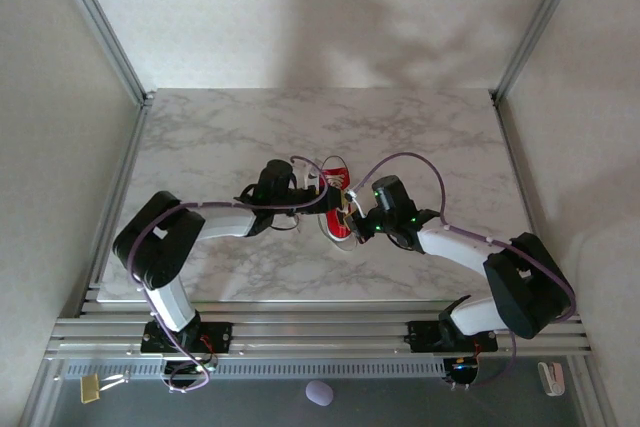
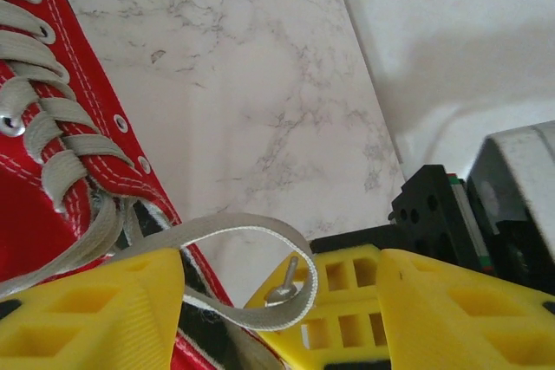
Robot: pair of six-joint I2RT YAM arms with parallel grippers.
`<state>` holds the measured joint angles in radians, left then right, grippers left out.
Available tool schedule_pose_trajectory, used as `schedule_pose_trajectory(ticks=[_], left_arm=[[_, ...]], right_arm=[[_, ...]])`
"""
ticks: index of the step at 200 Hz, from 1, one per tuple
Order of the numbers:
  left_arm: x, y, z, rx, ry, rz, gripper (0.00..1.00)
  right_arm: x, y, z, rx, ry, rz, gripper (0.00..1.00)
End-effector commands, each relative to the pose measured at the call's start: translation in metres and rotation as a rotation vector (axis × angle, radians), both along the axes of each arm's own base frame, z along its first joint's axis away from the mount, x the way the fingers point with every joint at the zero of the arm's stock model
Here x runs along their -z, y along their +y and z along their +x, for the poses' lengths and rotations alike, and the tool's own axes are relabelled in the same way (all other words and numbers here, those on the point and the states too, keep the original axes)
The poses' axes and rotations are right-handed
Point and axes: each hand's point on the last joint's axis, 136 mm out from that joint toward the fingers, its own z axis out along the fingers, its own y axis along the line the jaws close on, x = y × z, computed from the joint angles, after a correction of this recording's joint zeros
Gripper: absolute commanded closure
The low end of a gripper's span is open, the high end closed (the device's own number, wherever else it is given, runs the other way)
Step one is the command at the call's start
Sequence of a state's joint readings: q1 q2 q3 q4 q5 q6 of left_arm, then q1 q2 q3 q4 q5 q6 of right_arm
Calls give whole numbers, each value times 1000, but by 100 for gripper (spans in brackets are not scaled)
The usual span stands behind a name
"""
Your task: Tie the shoes
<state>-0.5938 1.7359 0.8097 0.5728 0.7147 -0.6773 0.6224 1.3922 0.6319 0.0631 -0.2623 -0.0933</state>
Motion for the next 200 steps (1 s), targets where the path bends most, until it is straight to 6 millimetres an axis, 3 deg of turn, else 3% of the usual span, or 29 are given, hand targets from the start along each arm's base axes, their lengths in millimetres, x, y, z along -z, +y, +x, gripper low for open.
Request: schedule_pose_trajectory(ticks=[1, 17, 70, 96, 145, 200], left_arm=[[-15, 7, 1, -13, -46, -13, 51], [-14, 11, 3, -26, -45, -8, 68], [-8, 7, 0, 5, -28, -25, 94], [-4, 4, -7, 41, -18, -28, 90], [-2, 0, -10, 63, -14, -32, 72], [3, -8, -12, 84, -4, -33, 76]], right_arm=[[1, 6, -1, -32, -10, -14, 100], [0, 8, 0, -42, -14, -15, 100], [-3, 9, 1, -47, -29, -16, 100], [-3, 9, 0, -49, -28, -16, 100], [-6, 10, 0, -53, -31, -11, 100], [-9, 14, -1, -63, -33, 1, 100]])
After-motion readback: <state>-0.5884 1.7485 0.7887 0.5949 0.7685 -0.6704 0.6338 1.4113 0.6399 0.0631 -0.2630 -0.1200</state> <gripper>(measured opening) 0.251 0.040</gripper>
